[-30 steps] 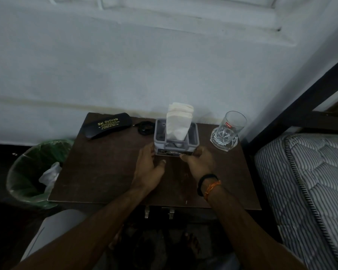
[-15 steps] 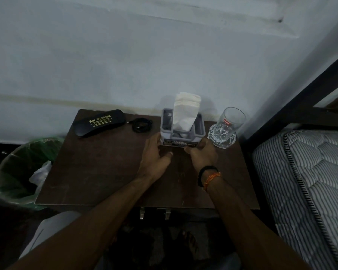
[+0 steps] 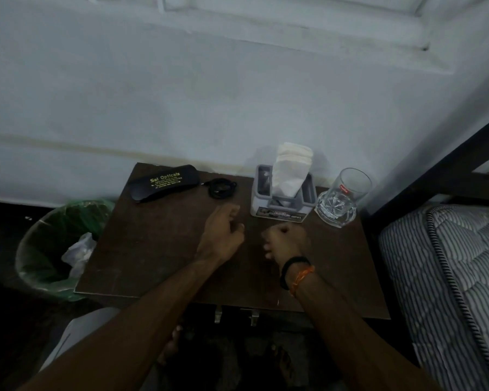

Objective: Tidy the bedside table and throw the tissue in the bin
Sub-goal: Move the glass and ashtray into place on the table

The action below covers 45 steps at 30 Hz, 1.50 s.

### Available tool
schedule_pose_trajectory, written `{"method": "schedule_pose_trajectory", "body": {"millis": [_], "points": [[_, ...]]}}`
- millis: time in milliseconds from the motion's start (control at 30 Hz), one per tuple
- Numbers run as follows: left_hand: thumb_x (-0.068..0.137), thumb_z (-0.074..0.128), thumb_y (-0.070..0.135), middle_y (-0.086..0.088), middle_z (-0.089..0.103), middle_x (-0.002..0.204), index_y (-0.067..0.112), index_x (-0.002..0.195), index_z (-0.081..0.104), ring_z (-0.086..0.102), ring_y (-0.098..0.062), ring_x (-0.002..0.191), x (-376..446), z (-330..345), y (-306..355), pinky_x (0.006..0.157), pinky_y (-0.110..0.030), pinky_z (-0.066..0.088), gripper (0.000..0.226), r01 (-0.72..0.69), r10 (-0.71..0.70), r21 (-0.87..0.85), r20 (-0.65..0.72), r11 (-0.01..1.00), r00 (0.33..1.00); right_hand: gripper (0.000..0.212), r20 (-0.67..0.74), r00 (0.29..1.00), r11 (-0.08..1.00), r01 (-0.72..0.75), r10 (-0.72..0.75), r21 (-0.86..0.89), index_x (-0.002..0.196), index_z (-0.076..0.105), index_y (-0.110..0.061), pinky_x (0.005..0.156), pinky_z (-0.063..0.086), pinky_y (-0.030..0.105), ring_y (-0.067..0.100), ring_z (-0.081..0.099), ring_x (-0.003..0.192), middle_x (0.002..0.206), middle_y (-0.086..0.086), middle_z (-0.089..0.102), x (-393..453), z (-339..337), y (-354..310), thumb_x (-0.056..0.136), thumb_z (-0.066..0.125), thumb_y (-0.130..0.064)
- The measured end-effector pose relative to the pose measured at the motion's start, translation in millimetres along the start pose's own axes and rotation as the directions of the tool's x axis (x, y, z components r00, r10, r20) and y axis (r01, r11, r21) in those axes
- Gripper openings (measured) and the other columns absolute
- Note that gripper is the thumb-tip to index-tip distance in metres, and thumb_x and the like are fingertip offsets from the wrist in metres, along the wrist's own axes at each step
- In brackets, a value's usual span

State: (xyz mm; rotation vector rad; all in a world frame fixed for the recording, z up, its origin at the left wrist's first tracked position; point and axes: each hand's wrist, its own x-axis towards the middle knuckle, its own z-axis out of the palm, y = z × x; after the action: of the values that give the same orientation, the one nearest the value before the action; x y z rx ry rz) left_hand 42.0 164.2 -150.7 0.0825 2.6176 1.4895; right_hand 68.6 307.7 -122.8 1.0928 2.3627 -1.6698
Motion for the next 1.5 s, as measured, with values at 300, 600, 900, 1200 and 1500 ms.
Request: {"method": "schedule_pose_trajectory", "body": {"millis": [300,600,900,1200,1500], "points": [[0.084,0.061,0.019,0.003,0.053,0.099,0.023,0.088,0.058,0.047,-0.015,0.096,6,-75,-31,0.084,-0.033,0.043,0.007,-0.067,0.177,0.448,-0.21,0.892,0.962,0.014,0.403,0.691,0.483,0.714,-0.6,-0.507,0.1,0.063,-0.017,0.079,0.05,0.033,0.022,0.059,0.094,0.105,0.003,0.058,-26,65,-36,0.087,0.058,-0.014],[0.073,0.068,0.047,-0.012,0.049,0.138,0.018,0.136,0.049,0.04,-0.033,0.13,53,-163,-58,0.107,-0.046,0.029,0.072,-0.093,0.179,0.652,-0.067,0.752,0.982,0.045,0.372,0.705,0.354,0.655,-0.604,-0.667,0.139,0.046,-0.013,0.086,0.054,0.041,0.029,0.059,0.111,0.143,0.009,0.041,-3,110,-56,0.095,0.055,-0.017],[0.075,0.076,0.036,-0.008,0.058,0.134,0.025,0.141,0.047,0.047,-0.031,0.127,89,-178,-70,0.106,-0.047,0.032,0.072,-0.124,0.102,0.647,0.071,0.752,0.992,0.044,0.363,0.744,0.354,0.612,-0.561,-0.707,0.141,0.046,-0.014,0.091,0.05,0.043,0.031,0.052,0.124,0.143,0.009,0.046,20,128,-61,0.099,0.052,-0.024],[0.078,0.077,0.023,-0.011,0.058,0.132,0.019,0.139,0.047,0.051,-0.033,0.122,95,-192,-78,0.105,-0.047,0.036,0.068,-0.139,0.074,0.618,0.13,0.774,0.989,0.036,0.367,0.726,0.272,0.599,-0.581,-0.753,0.126,0.058,-0.014,0.079,0.054,0.042,0.03,0.056,0.112,0.124,0.008,0.06,21,125,-55,0.093,0.051,-0.004],[0.075,0.074,0.009,-0.015,0.056,0.134,0.014,0.137,0.049,0.05,-0.036,0.122,91,-188,-74,0.104,-0.05,0.04,0.067,-0.119,0.062,0.579,0.117,0.807,0.991,0.038,0.399,0.707,0.243,0.621,-0.583,-0.745,0.127,0.058,-0.012,0.09,0.05,0.041,0.03,0.053,0.114,0.129,0.008,0.059,16,112,-46,0.09,0.055,-0.004]]}}
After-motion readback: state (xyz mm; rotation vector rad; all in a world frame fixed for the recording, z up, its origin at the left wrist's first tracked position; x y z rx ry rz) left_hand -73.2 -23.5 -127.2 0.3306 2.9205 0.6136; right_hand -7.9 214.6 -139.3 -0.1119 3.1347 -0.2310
